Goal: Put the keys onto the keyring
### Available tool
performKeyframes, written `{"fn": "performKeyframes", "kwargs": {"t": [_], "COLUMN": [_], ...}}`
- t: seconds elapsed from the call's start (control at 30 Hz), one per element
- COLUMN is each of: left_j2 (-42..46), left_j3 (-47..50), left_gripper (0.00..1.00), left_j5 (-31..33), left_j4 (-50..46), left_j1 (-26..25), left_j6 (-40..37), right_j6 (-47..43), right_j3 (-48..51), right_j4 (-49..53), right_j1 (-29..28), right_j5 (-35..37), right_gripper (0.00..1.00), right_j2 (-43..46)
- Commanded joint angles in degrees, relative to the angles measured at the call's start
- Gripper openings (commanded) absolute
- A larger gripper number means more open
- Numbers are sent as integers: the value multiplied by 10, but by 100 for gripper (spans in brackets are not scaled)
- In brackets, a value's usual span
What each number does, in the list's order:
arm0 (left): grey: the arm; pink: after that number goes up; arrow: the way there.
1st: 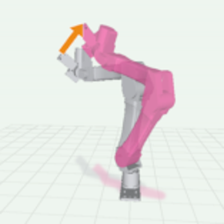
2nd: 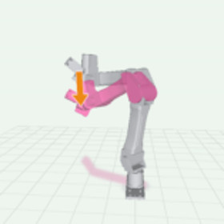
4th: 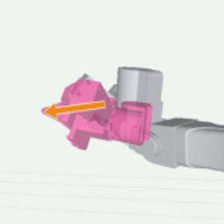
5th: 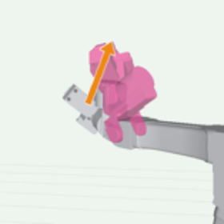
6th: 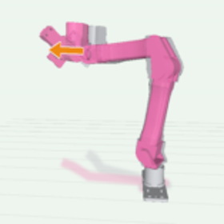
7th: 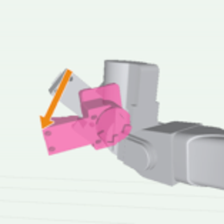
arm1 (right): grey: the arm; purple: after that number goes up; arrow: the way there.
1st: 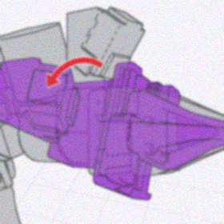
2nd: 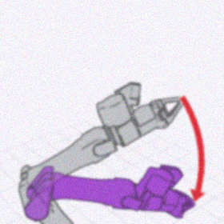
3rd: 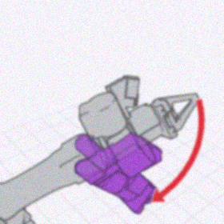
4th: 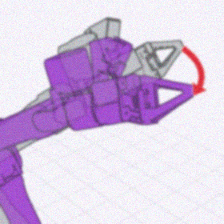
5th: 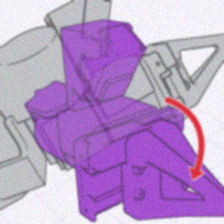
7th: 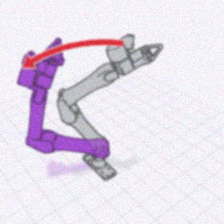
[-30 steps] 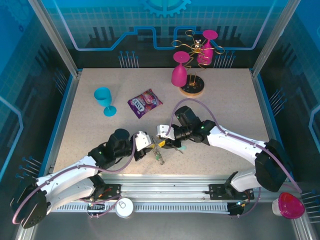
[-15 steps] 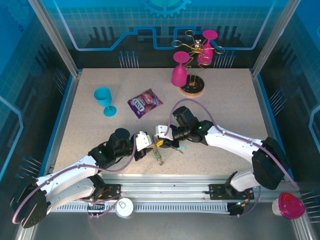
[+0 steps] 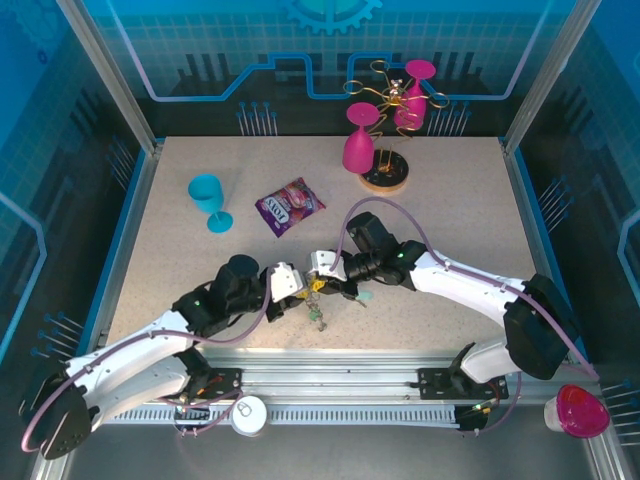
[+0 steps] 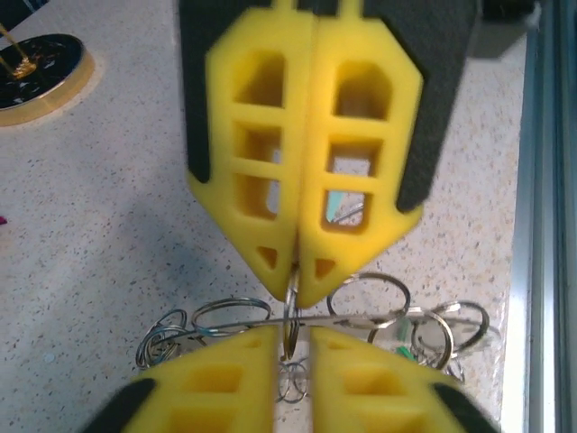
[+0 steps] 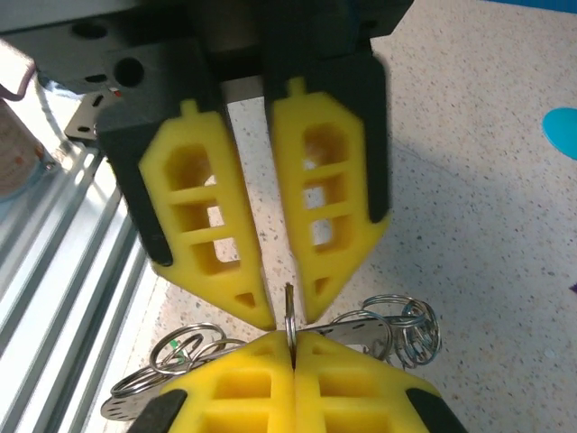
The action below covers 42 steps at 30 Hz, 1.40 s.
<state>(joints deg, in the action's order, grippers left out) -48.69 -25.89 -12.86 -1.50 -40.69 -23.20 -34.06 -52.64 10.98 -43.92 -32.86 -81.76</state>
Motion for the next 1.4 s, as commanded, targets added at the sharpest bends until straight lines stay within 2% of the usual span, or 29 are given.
{"fn": "performKeyframes", "kwargs": {"t": [0.0,0.2,0.4,0.83,1.37], "left_j2": [43,103,128,88,49], "left_j3": [20,91,146,202,207], "left_gripper": [31,34,36,33,27], "left_j5": [8,15,12,-13,-23], "left_j4": [27,107,173,332,386], "left_j1": [-2,-3,-9,-12,-11], "left_j6": [34,128,178,166,173], "right_j6": [44,95,152,172,171], "right_j3": [19,60,96,109,104], "right_j4": [-62,-126,-205,-233,-230], "right_j1": [15,24,37,40,41], "right_j5": [-65,-100,-129,-148,-167], "right_gripper": [0,0,0,0,0], "right_j2": [5,3,4,-1,-3]}}
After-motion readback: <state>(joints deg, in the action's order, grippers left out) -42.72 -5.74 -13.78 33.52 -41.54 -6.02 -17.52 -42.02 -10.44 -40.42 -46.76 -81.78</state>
